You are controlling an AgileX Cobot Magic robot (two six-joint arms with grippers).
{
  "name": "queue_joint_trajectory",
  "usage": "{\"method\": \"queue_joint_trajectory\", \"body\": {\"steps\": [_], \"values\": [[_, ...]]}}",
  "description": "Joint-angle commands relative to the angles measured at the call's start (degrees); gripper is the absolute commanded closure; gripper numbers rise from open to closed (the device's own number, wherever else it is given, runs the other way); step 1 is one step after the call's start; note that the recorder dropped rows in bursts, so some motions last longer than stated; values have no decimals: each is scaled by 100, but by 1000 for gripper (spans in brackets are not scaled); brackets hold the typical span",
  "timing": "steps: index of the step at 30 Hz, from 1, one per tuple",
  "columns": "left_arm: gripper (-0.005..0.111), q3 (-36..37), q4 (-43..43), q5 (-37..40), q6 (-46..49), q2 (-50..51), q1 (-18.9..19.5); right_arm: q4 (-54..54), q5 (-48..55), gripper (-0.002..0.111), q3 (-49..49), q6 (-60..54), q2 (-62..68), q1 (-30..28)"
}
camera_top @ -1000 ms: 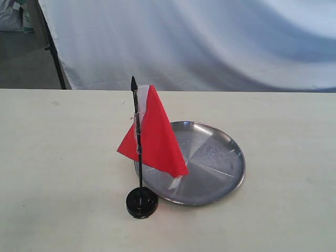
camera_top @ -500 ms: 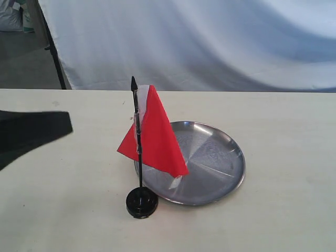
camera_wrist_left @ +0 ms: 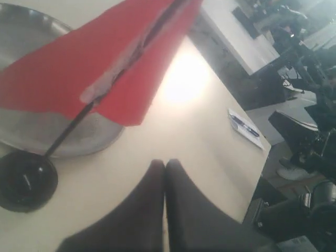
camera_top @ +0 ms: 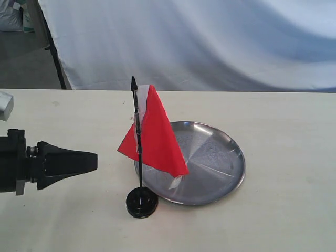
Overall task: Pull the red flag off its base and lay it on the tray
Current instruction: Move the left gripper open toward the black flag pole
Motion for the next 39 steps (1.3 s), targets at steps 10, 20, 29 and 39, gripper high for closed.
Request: {"method": "queue_joint_trajectory", "body": {"steps": [10,20,29,39], "values": [[107,533,-520,-190,2046,798,-4,16,-32,109,22,15,-37,-32],[82,568,-547,-303,2986,1541,-468,16,-32,109,22,15,-37,-32],[55,568,-2048,-230,4571,2075,-1248,16,-16,109,22,15,-37,-32],[55,513,-3025,-145,7345,2135,-1347,16,-16,109,22,15,-37,-32]]}}
